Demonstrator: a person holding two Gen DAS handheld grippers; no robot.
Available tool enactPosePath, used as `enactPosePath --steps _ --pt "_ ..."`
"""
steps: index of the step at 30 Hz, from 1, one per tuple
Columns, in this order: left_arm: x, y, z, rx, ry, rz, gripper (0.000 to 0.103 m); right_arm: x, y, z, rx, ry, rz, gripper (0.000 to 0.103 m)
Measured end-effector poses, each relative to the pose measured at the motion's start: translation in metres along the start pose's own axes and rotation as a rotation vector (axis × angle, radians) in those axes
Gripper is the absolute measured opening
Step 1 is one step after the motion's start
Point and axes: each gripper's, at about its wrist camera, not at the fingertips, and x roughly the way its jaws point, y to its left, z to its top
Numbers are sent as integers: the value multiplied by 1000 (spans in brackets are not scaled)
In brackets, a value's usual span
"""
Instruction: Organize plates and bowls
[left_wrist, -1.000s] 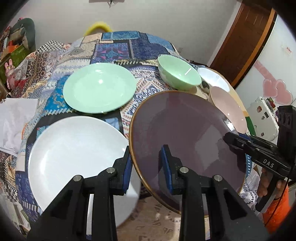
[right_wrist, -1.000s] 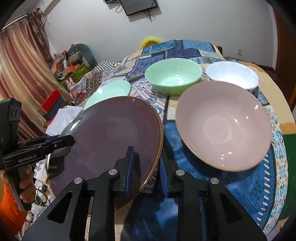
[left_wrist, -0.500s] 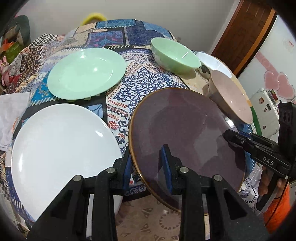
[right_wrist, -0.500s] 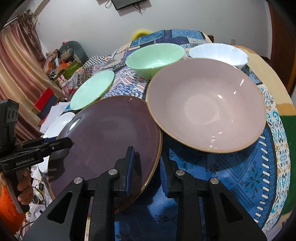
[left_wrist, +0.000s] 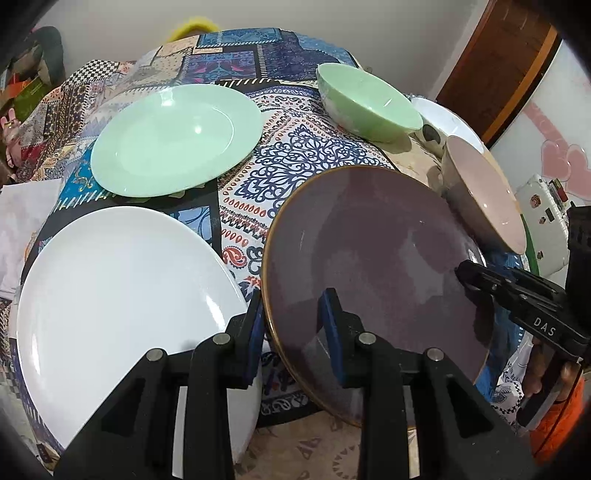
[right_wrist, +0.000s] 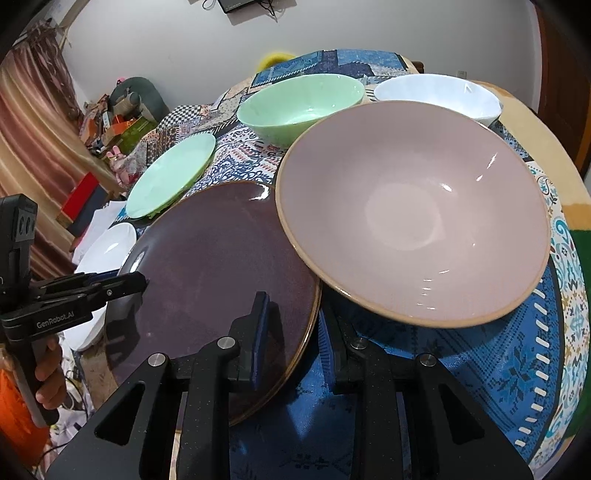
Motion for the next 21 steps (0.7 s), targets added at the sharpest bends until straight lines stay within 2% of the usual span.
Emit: enactPosePath --steps 4,11,15,17,19,21 --pt "-4 -2 -1 2 -9 17 30 0 0 -1 -9 15 -5 23" --pt "-35 -8 -2 29 -78 17 30 -15 5 1 -35 15 -38 25" --pt "-52 -10 -4 23 -116 21 39 -29 12 1 -47 -7 -37 32" --pt "-63 -10 -7 26 -144 40 45 -36 18 3 -55 -26 -31 39" --pt "-72 -8 -10 24 -166 54 58 -43 26 6 -66 -47 -17 44" --pt "-81 -2 -11 11 -189 56 63 -47 36 10 -86 -70 -9 46"
